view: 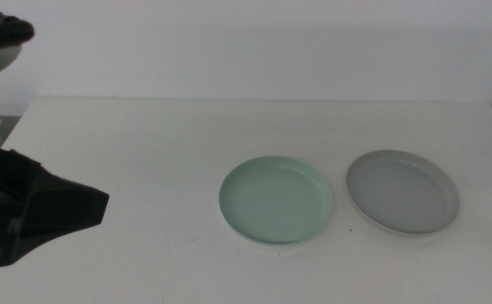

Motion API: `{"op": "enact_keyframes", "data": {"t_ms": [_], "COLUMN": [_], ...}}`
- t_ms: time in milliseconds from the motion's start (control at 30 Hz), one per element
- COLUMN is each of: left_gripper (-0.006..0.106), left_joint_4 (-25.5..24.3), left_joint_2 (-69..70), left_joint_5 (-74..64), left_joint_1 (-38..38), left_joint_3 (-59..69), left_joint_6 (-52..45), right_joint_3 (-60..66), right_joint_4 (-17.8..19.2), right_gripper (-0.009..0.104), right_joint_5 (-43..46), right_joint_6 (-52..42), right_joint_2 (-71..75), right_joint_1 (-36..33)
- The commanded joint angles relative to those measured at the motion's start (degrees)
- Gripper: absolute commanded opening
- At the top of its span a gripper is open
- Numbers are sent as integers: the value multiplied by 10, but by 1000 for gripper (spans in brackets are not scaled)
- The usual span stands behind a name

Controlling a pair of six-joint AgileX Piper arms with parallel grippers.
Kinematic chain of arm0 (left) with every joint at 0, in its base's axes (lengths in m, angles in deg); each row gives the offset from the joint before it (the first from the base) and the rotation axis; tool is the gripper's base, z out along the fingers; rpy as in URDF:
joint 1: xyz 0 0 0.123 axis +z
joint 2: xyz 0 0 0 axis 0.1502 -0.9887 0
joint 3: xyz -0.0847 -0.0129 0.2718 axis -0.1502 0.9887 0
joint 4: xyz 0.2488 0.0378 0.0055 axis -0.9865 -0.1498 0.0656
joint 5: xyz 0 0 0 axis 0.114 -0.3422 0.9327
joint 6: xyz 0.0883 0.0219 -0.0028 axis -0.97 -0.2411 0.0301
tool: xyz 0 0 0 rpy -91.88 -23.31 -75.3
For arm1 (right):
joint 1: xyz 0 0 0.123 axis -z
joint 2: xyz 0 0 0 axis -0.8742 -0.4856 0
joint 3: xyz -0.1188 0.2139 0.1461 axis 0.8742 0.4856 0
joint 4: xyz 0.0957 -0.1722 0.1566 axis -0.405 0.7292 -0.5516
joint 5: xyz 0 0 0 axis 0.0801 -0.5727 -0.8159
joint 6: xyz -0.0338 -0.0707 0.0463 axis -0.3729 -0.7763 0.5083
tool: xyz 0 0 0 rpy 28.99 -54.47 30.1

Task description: Stack the three bowls on top of each other.

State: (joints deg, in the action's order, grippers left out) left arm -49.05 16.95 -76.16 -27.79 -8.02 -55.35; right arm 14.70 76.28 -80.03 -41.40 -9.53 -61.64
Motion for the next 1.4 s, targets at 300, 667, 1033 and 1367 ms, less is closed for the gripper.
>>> {"op": "enact_keyframes", "data": {"t_ms": [300, 667, 1033, 1367], "left_gripper": [94, 94, 94, 94], "left_joint_4": [3, 3, 3, 3], "left_joint_2": [2, 2, 2, 2], "left_joint_5": [5, 5, 5, 5], "left_joint_1": [0, 0, 0, 0], "left_joint_3": [0, 0, 0, 0], "left_joint_6": [3, 3, 3, 3], "right_joint_3": [-426, -468, -468, -468], "right_joint_4": [1, -66, -57, -136], "right_gripper": [88, 88, 88, 88], "right_joint_5": [-359, -359, -359, -359], "right_joint_6": [-81, -81, -71, -140], "right_joint_2": [-269, -326, -384, -545], "right_joint_1": [2, 2, 2, 97]}}
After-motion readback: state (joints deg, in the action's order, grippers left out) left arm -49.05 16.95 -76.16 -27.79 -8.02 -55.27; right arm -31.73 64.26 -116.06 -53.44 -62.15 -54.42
